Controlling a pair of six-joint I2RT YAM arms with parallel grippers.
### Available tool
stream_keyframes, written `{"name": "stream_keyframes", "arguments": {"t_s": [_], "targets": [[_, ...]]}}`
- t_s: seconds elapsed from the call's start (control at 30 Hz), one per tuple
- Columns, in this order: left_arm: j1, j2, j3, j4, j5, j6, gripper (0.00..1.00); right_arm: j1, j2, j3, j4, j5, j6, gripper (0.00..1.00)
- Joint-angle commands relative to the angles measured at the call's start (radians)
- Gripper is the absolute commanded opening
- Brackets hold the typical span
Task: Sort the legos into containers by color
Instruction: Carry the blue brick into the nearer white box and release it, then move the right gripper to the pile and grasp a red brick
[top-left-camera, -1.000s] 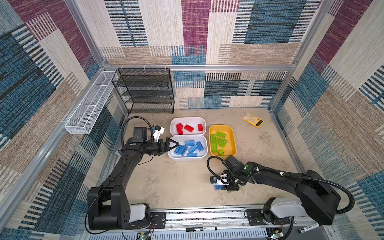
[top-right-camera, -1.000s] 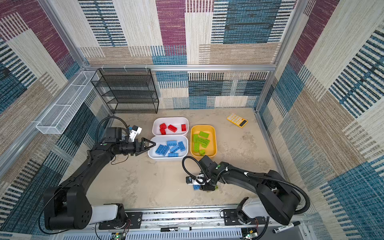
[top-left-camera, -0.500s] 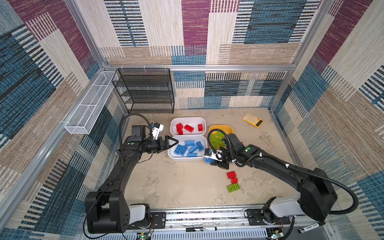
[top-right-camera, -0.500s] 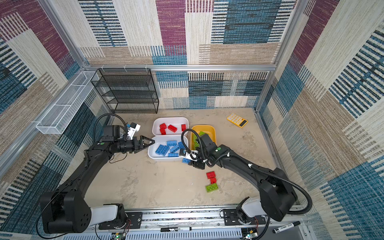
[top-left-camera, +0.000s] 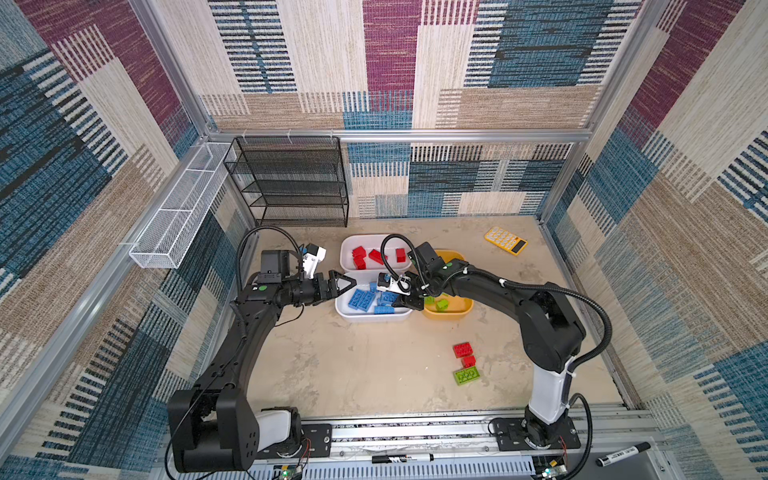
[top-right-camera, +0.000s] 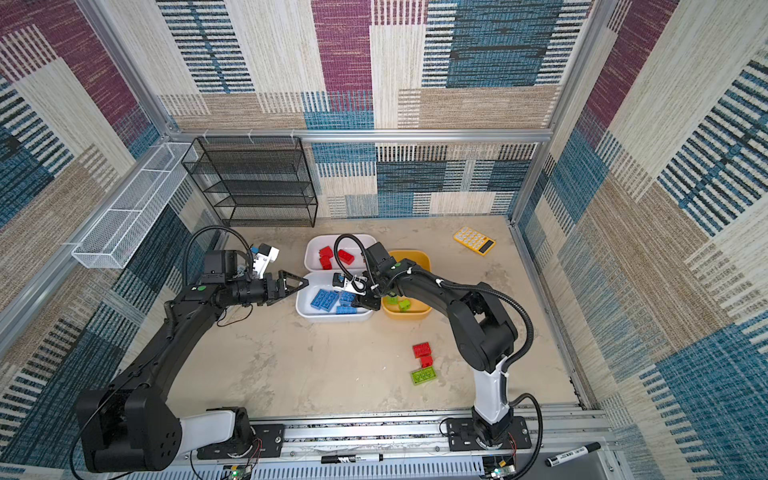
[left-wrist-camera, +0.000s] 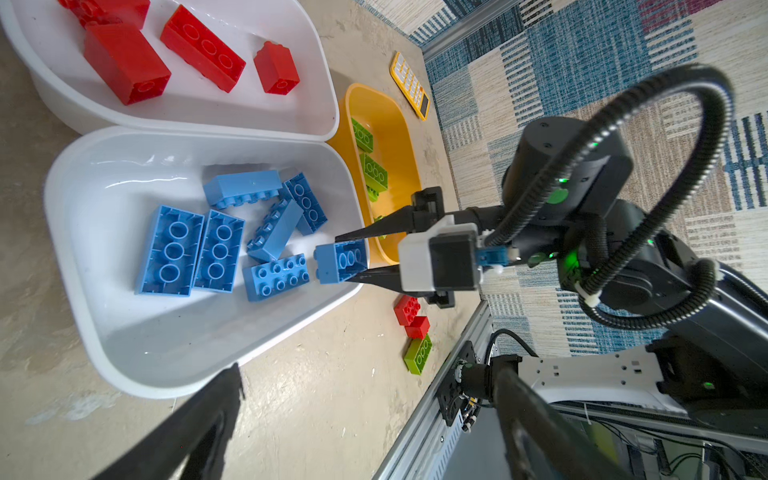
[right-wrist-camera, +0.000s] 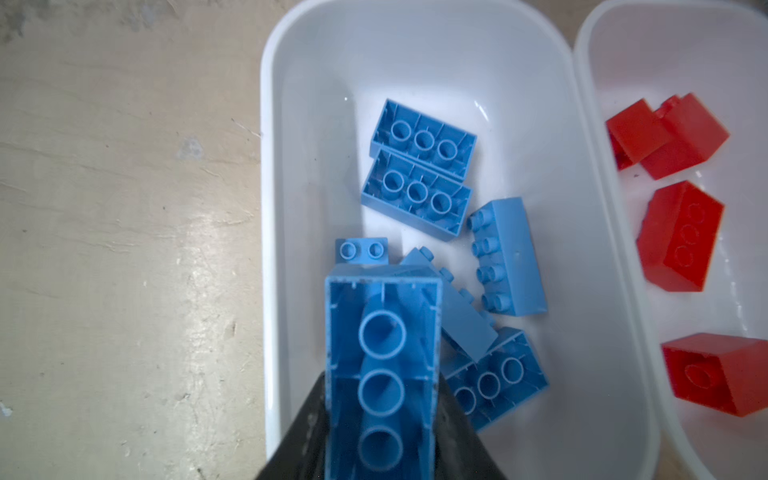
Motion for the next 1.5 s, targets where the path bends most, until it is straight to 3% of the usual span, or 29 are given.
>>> {"name": "stream_keyframes", "arguments": {"t_s": [0.0, 0.2, 0.43, 0.67, 0.97, 1.17, 1.47], "targets": [[0.001, 0.001, -0.002, 0.008, 0.003, 0.030, 0.97, 0.000, 0.017, 0.017, -0.021, 0.014, -0.017, 0.47], [0.003, 0.009, 0.000, -0.008, 0.010, 0.039, 0.97, -0.023, -0.073, -0.009, -0.049, -0.048, 0.032, 0.67], [0.003, 0.027, 0.000, -0.002, 0.030, 0.030, 0.96, -0.027, -0.350, -0.236, -0.129, 0.001, 0.097, 0.69], [0.003, 0.043, -0.001, 0.001, 0.041, 0.024, 0.96, -0.026, -0.624, -0.407, -0.188, 0.032, 0.370, 0.73], [0.003, 0.079, 0.008, 0.003, 0.043, 0.035, 0.96, -0.034, -0.735, -0.549, -0.333, 0.276, 0.195, 0.76], [0.003, 0.074, -0.013, 0.003, 0.038, 0.045, 0.96, -0.048, -0.729, -0.665, -0.249, 0.292, 0.170, 0.76], [0.003, 0.072, -0.021, -0.016, 0.028, 0.067, 0.96, -0.055, -0.611, -0.697, -0.152, 0.323, 0.106, 0.75]]}}
